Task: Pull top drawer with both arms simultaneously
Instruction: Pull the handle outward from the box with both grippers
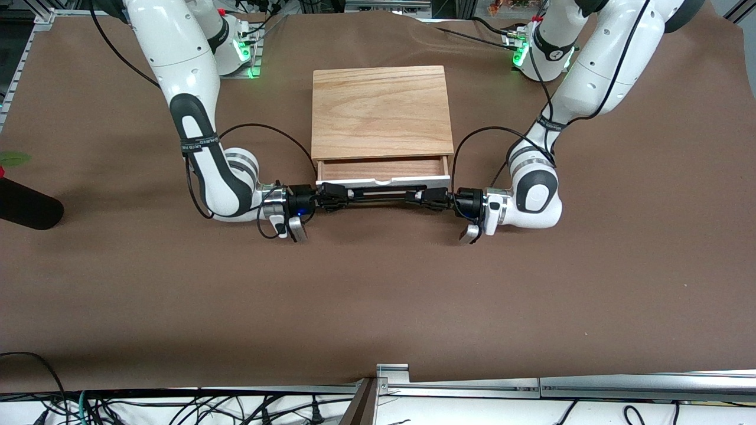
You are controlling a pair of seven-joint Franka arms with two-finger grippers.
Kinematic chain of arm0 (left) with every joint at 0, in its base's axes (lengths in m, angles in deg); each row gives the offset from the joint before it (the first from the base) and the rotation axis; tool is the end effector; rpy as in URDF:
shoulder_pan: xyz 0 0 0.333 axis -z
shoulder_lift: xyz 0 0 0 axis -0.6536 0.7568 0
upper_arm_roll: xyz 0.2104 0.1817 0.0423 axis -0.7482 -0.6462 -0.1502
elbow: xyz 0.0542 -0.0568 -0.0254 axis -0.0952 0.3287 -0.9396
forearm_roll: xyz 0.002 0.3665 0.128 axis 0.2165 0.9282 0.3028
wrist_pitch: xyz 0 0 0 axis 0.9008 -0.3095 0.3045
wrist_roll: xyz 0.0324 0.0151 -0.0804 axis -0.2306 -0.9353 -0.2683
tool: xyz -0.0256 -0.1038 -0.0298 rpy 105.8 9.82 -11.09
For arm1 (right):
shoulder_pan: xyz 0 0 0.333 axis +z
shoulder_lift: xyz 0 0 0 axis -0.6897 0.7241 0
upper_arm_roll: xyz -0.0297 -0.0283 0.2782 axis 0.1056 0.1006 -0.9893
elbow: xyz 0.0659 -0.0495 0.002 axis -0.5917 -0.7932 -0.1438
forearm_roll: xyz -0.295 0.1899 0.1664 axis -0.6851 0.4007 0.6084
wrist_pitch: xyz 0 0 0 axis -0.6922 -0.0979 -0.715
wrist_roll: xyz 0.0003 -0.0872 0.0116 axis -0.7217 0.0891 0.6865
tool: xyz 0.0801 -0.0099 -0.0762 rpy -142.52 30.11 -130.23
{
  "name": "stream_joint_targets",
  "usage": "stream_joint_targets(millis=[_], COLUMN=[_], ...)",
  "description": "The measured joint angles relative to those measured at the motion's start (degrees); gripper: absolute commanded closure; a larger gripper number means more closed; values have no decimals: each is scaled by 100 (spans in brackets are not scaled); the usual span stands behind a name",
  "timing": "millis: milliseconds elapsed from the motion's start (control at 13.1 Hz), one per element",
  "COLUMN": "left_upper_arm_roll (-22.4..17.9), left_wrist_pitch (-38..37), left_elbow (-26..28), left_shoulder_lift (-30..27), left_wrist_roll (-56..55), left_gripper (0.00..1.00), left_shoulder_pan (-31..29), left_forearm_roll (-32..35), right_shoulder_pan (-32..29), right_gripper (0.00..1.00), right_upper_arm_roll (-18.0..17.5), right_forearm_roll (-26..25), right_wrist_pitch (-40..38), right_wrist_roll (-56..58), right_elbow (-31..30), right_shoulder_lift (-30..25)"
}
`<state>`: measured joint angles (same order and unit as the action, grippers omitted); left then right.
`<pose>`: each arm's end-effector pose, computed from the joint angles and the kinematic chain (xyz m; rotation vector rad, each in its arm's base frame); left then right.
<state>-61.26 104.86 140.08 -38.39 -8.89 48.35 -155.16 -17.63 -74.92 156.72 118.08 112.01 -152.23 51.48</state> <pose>0.5435 -0.2675 0.1384 1.5995 -0.0109 -0.1399 0.5428 0.3053 0.1426 -1.6351 -0.1338 0.0344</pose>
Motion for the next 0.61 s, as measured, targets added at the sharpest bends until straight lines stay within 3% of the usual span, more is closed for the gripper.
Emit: stream_joint_targets(millis=[613], left_upper_arm_roll=[-33], left_wrist_pitch=[69], left_elbow=[-1248], left_shoulder_lift=[692], left_wrist_roll=[-639], left_gripper=[100], left_shoulder_pan=[-1], left_forearm_roll=[5], right_shoulder_pan=[-195], right_gripper=[88], right_upper_arm_roll=[22], right_forearm_roll=[-83], right_wrist_pitch=[163], right_wrist_roll=[-544], right_elbow=[1155], right_shoulder_lift=[581])
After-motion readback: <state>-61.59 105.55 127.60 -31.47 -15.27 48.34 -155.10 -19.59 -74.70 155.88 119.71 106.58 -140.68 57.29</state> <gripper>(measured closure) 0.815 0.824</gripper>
